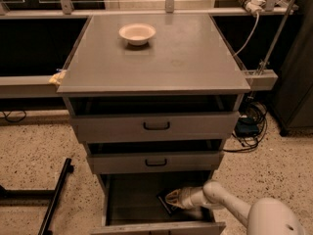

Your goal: Pick rxbar chocolate from bottom drawer and place on counter

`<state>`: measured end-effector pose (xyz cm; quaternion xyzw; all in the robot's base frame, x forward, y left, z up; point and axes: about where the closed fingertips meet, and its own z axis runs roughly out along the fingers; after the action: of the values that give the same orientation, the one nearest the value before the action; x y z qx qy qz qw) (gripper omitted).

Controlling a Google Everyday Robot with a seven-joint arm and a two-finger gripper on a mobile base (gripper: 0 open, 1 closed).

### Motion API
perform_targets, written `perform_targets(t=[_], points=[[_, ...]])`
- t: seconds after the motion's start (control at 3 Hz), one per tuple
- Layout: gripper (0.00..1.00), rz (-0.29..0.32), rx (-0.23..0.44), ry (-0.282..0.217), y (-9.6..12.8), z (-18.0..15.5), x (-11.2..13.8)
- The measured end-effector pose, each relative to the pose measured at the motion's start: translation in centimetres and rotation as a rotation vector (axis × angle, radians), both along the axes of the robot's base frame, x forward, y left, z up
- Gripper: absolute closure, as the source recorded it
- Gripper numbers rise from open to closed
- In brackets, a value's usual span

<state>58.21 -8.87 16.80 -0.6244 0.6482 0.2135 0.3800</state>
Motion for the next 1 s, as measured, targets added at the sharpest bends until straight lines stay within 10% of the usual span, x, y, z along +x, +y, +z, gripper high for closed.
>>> perform_targets(t=[0.33,1.0], points=[[0.28,0.009,0.008,0.011,0.79,-0.65,0.67],[0.29,-0.036,-0.029,0.02,0.47,-0.87,0.9]])
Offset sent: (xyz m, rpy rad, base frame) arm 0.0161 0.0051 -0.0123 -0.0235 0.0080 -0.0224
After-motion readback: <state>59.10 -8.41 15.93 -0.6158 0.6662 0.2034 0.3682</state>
